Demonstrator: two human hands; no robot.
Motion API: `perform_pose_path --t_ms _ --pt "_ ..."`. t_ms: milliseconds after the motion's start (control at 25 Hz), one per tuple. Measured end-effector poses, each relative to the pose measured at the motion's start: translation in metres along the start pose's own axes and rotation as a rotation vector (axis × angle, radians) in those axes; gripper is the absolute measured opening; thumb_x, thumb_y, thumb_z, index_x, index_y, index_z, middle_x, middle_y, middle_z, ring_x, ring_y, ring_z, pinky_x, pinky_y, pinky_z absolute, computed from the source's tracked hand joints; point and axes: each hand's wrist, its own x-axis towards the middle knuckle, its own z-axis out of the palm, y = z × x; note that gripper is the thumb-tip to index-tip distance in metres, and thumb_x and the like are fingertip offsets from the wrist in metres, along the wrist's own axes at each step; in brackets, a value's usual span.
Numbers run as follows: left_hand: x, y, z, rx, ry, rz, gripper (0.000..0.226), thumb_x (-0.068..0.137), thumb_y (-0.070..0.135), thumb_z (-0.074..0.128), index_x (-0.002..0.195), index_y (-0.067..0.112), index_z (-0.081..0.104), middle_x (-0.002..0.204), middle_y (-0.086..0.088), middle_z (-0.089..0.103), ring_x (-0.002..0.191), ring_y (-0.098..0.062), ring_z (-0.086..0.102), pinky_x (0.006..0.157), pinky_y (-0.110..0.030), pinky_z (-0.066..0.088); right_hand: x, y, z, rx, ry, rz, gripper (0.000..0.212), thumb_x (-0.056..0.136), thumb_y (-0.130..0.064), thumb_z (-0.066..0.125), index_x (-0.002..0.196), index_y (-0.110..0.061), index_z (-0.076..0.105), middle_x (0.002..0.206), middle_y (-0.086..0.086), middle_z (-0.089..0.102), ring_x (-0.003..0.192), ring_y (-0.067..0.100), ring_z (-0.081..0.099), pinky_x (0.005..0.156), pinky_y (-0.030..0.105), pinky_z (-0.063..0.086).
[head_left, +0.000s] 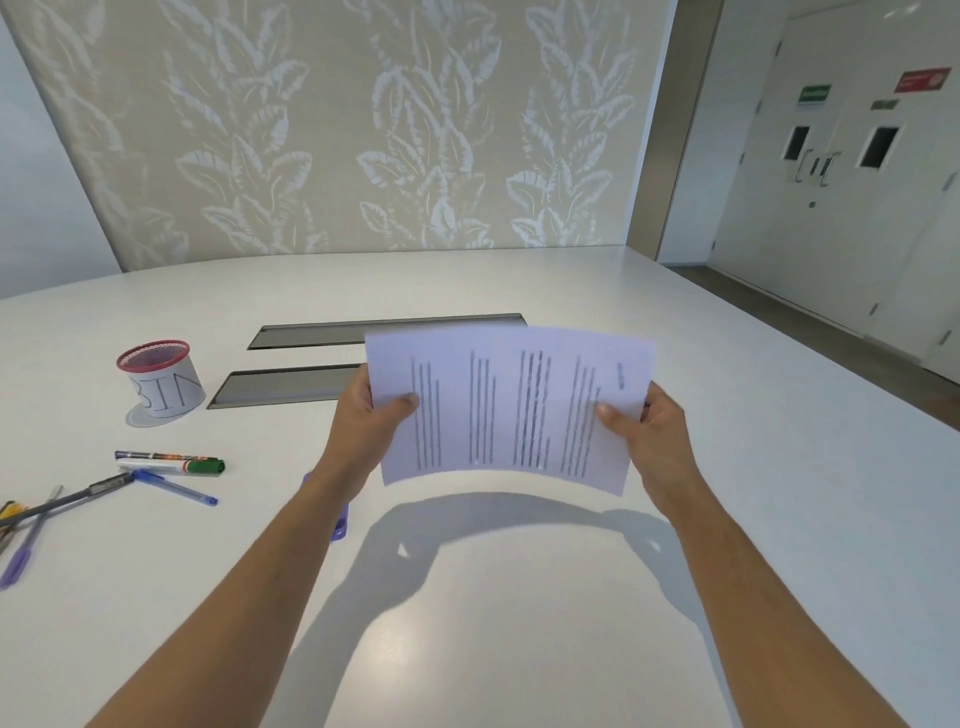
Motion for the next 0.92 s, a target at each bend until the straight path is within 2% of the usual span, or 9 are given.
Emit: perform_pose_path --t_ms 120,240,400,520,640,760,920 --pt "-0.016 -0.019 0.005 0.034 0.062 -0.058 0.028 0.085 0.007 0.065 0.110 0.020 0.059 0.108 -0.002 0.070 0.100 -0.028 0.067 0.081 -0.041 0.055 -0.012 0.026 0.002 -0.023 0.004 0.090 0.028 0.086 0.005 0.065 0.107 -0.014 0.068 0.106 0.006 0.075 0.098 0.030 0.070 0.088 0.049 0.056" --pt "-0.017 -0.019 0.006 0.070 0.086 -0.056 0.030 0.088 0.003 0.062 0.114 0.018 0.058 0.111 -0.002 0.068 0.102 -0.027 0.065 0.084 -0.043 0.055 -0.014 0.026 0.004 -0.036 0.006 0.087 0.031 0.088 0.004 0.063 0.101 -0.024 0.070 0.101 -0.004 0.076 0.096 0.025 0.071 0.080 0.038 0.056" --pt "-0.009 -0.008 0.008 0.021 0.126 0.004 0.033 0.088 0.003 0.061 0.117 0.020 0.056 0.112 0.001 0.068 0.099 -0.021 0.067 0.081 -0.037 0.056 -0.004 0.013 0.005 0.003 0.014 0.029 0.034 0.088 0.000 0.064 0.097 -0.032 0.073 0.103 -0.007 0.076 0.090 0.014 0.073 0.071 0.025 0.057" --pt "-0.018 -0.022 0.013 0.062 0.121 -0.059 0.032 0.089 0.002 0.059 0.117 0.017 0.054 0.113 -0.003 0.066 0.103 -0.024 0.064 0.081 -0.038 0.055 -0.013 0.030 0.008 -0.007 0.024 0.080 0.027 0.090 -0.003 0.065 0.103 -0.025 0.071 0.103 -0.005 0.076 0.094 0.018 0.072 0.076 0.032 0.057" --pt "-0.024 -0.034 0.018 0.134 0.143 -0.101 0.030 0.090 0.004 0.060 0.115 0.017 0.052 0.110 0.000 0.064 0.101 -0.020 0.063 0.069 -0.025 0.051 -0.023 0.043 0.007 -0.001 0.068 0.152 0.020 0.091 -0.007 0.066 0.105 -0.021 0.070 0.103 -0.005 0.076 0.100 0.021 0.071 0.086 0.040 0.056" --pt "-0.014 -0.028 0.014 0.114 0.145 -0.080 0.028 0.089 0.007 0.063 0.111 0.021 0.053 0.108 0.002 0.066 0.095 -0.015 0.065 0.073 -0.027 0.052 -0.017 0.034 0.005 -0.012 0.092 0.146 0.020 0.090 -0.007 0.066 0.106 -0.019 0.069 0.106 -0.003 0.075 0.097 0.019 0.071 0.087 0.041 0.056" --pt "-0.006 -0.027 0.010 0.094 0.217 -0.107 0.024 0.086 0.019 0.071 0.102 0.028 0.054 0.093 0.003 0.069 0.081 -0.014 0.066 0.065 -0.023 0.047 -0.017 0.022 0.002 0.074 0.120 0.149 0.023 0.090 -0.002 0.064 0.104 -0.019 0.070 0.104 -0.005 0.076 0.093 0.017 0.072 0.080 0.035 0.056"
